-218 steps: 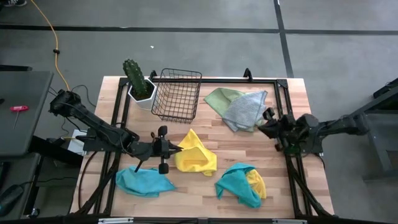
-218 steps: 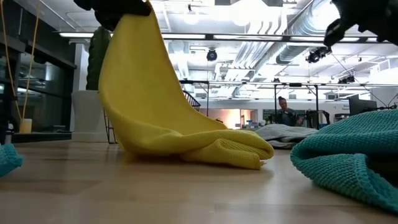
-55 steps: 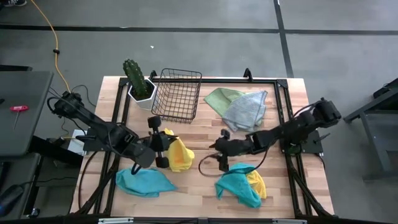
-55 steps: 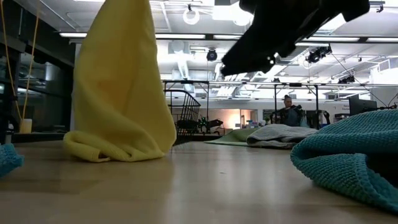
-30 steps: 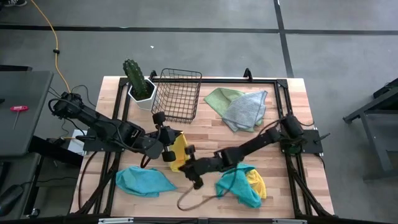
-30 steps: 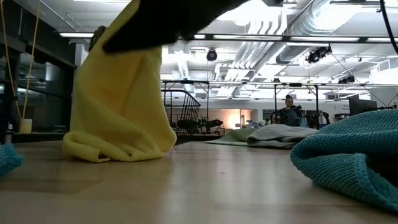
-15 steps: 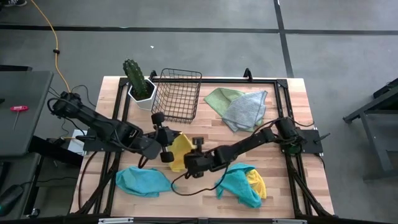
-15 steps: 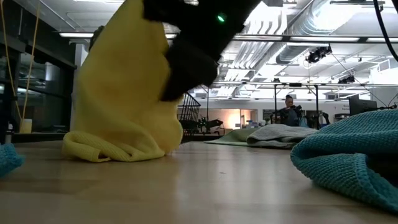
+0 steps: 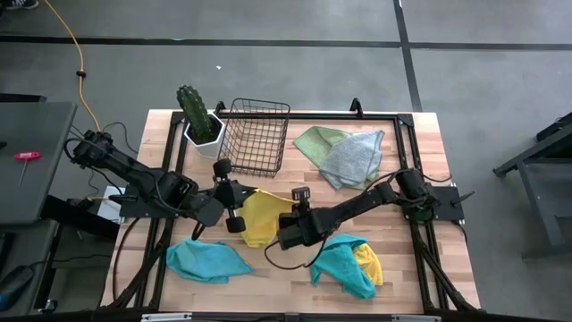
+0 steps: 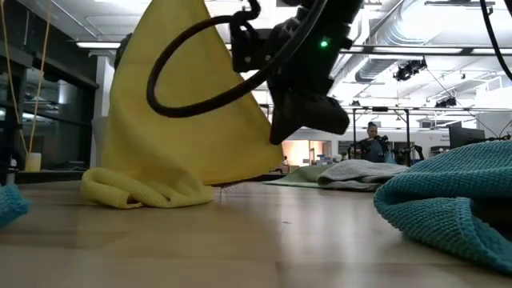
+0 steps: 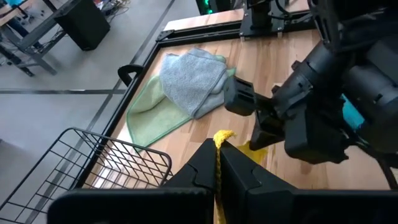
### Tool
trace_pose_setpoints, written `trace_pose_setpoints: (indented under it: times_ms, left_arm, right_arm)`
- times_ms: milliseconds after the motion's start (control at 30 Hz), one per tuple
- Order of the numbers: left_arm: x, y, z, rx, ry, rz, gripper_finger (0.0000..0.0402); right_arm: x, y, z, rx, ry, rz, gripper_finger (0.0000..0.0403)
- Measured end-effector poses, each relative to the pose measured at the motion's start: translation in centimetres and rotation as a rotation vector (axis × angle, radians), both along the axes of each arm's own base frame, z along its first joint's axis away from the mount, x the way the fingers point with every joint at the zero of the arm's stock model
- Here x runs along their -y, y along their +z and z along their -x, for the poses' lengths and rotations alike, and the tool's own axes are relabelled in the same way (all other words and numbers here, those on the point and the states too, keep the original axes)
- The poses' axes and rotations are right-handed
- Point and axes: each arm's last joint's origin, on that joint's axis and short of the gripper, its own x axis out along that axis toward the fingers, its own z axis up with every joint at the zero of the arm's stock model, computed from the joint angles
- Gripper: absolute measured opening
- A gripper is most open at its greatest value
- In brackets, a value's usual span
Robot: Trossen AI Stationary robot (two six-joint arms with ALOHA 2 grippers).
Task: Fold microfiber towels
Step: Fold the left yellow microfiber cloth
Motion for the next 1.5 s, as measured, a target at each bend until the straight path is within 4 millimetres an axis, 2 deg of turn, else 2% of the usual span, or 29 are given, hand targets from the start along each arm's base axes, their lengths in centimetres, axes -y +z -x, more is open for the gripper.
trace_pose_setpoints:
  times_ms: [167, 267, 467, 600, 767, 900, 1000, 1167, 1333, 1500]
  left_arm:
    - [0.0, 0.0, 0.0, -0.005, -0.009, 0.009, 0.0000]
    - [0.0, -0.1, 0.0, -0.008, -0.012, 0.011, 0.0000]
    - [0.0, -0.1, 0.0, -0.010, -0.013, 0.010, 0.0000]
    - [0.0, -0.1, 0.0, -0.010, -0.013, 0.010, 0.0000]
    - [0.0, -0.1, 0.0, -0.009, -0.012, 0.011, 0.0000]
    - [0.0, -0.1, 0.0, -0.008, -0.013, 0.011, 0.0000]
    - [0.1, -0.1, 0.0, -0.006, -0.013, 0.012, 0.0000]
    - [0.1, -0.1, 0.0, -0.005, -0.014, 0.014, 0.0000]
    - [0.1, 0.0, -0.1, -0.003, -0.014, 0.015, 0.0000]
    - [0.1, -0.1, -0.1, -0.004, -0.017, 0.017, 0.0000]
  right_arm:
    - [-0.6, 0.5, 1.2, -0.019, -0.038, 0.000, 0.0000]
    - [-0.9, -0.1, 2.4, -0.030, -0.088, 0.006, 0.0000]
    - [-0.7, -2.0, 6.9, 0.036, -0.199, 0.009, 0.0000]
    - [-0.5, -2.7, 10.0, 0.210, -0.247, -0.100, 0.0000]
    - [-0.2, -3.6, 11.5, 0.519, -0.211, -0.388, 0.0000]
    - [1.0, -4.4, 11.4, 0.709, -0.185, -0.587, 0.0010]
    - [2.3, -4.9, 11.1, 0.777, -0.200, -0.667, 0.0039]
    - [3.9, -5.2, 10.1, 0.812, -0.225, -0.684, 0.0123]
    - [4.3, -5.4, 8.3, 0.812, -0.198, -0.711, 0.0204]
    - [4.8, -6.4, 6.9, 0.812, -0.238, -0.666, 0.0232]
